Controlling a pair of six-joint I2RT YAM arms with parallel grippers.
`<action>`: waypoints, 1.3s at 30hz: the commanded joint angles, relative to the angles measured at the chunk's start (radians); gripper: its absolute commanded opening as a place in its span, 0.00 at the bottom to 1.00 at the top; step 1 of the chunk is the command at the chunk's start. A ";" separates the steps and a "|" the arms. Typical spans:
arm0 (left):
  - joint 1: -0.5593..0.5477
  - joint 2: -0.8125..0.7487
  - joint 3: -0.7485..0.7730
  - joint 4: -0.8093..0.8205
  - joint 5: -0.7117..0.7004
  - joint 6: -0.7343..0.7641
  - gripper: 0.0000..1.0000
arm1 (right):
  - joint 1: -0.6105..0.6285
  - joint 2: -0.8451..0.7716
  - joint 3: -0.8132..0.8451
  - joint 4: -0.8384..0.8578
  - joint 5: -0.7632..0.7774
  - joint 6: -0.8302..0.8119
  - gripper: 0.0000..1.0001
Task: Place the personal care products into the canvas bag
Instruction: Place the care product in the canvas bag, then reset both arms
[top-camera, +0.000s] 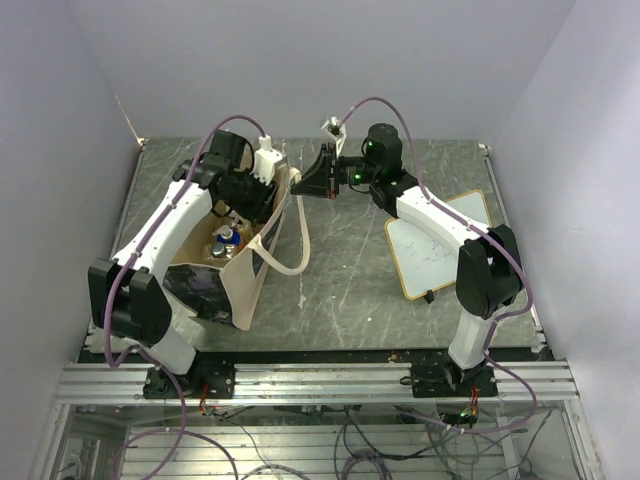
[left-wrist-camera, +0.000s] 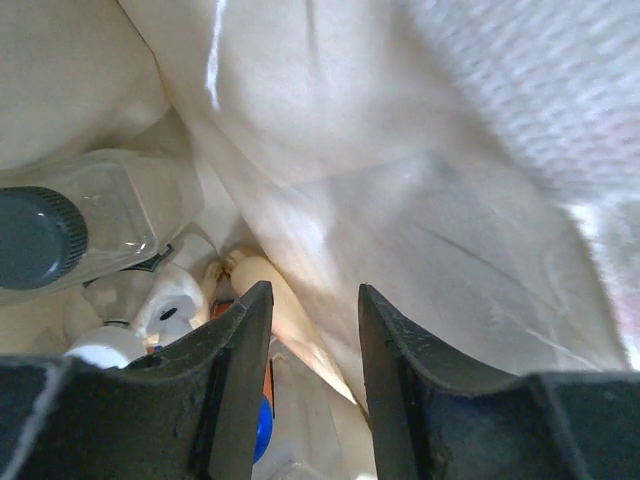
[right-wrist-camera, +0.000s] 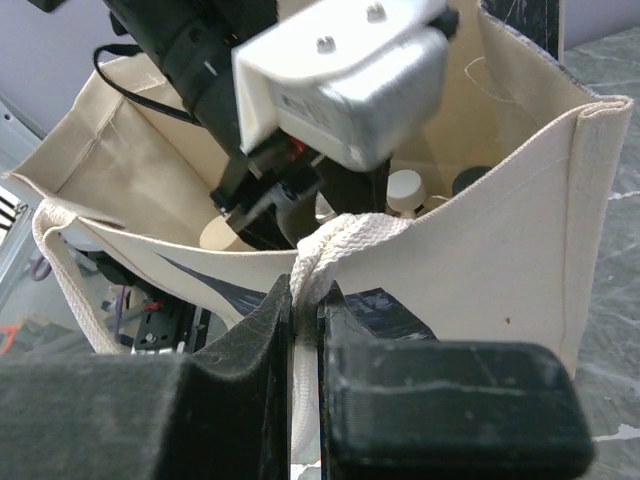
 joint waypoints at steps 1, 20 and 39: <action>0.003 -0.059 -0.001 0.081 0.029 -0.012 0.52 | -0.011 -0.012 -0.009 0.020 -0.017 -0.051 0.00; 0.003 -0.196 0.080 0.072 -0.096 -0.002 0.63 | -0.012 -0.029 0.024 -0.109 -0.009 -0.165 0.30; 0.005 -0.482 -0.056 0.312 -0.584 -0.074 0.83 | -0.114 -0.251 0.089 -0.677 0.444 -0.476 1.00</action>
